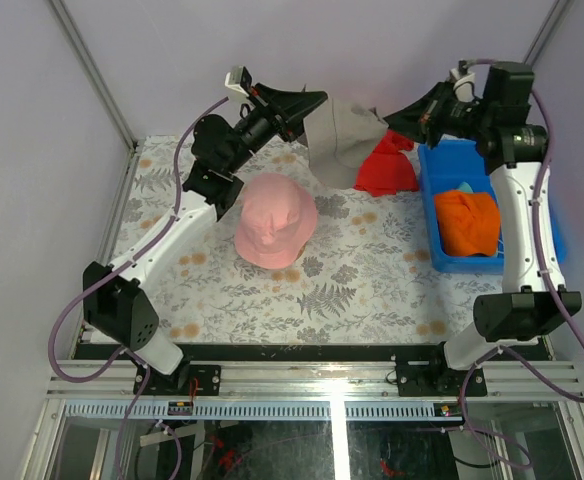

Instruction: Stack the hats

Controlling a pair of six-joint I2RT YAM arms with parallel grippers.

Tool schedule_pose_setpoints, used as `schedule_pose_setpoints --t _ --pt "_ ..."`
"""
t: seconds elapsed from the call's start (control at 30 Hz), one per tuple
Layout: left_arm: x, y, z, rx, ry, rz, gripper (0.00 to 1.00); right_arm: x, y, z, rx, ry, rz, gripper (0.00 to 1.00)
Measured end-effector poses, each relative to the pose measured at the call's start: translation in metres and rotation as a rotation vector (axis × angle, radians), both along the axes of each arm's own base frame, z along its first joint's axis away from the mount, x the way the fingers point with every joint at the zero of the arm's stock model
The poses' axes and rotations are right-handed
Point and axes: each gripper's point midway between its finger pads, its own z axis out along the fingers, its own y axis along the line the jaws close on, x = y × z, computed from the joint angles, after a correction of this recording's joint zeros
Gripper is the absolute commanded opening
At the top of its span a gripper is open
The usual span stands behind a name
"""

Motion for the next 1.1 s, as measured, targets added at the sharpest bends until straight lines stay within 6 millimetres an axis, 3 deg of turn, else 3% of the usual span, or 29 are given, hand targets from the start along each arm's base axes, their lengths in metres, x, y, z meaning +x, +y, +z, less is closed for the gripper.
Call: schedule_pose_setpoints --t 0.17,0.3,0.47,0.8,1.1 --pt "0.000 -0.005 -0.015 0.089 -0.009 0.007 0.11 0.004 0.027 -0.030 -0.066 0.067 0.045 0.00" --pt "0.002 0.000 -0.030 0.154 -0.004 0.018 0.11 0.011 0.038 -0.042 -0.105 0.081 0.059 0.00" --pt "-0.001 0.026 -0.053 0.194 0.012 0.037 0.11 0.016 0.050 -0.048 -0.133 0.080 0.079 0.00" --pt "0.014 0.067 -0.105 0.243 0.085 0.059 0.11 0.022 0.075 -0.071 -0.173 0.110 0.125 0.00" --pt "0.004 0.094 -0.133 0.267 0.107 0.068 0.10 0.017 0.106 -0.094 -0.213 0.138 0.181 0.00"
